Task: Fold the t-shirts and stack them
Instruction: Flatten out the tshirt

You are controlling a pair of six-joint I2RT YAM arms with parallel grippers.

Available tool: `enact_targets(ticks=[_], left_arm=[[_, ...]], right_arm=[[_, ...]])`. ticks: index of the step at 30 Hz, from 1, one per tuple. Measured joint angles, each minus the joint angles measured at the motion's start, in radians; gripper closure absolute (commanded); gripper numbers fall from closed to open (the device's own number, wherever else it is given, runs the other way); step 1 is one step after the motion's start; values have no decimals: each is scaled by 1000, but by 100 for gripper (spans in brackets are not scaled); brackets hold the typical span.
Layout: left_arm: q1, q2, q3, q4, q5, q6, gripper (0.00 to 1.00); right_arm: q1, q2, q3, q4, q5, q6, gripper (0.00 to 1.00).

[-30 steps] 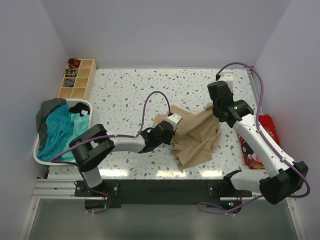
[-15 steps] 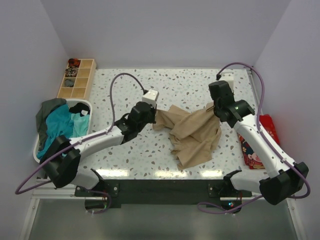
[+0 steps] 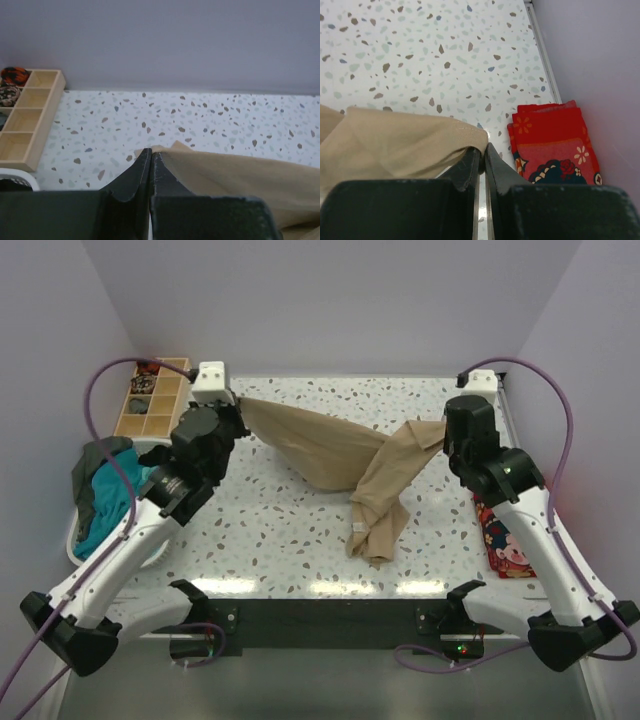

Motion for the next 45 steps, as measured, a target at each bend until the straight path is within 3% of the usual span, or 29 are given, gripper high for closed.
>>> enact_targets(ticks=[8, 15, 33, 38, 45], left_arm=[[0, -156, 216, -128, -90, 51, 100], [0, -259, 343, -225, -60, 72, 100], [0, -362, 776, -418, 369, 41, 100], [2, -359, 709, -415, 319, 6, 100], [4, -206, 353, -328, 91, -45, 100]], right_arm=[[0, -98, 69, 1, 26, -12, 96], [1, -175, 175, -1, -7, -25, 98], [1, -302, 605, -8, -341, -83, 95], [1, -256, 558, 29, -336, -96, 96], [0, 44, 307, 121, -253, -82, 100]])
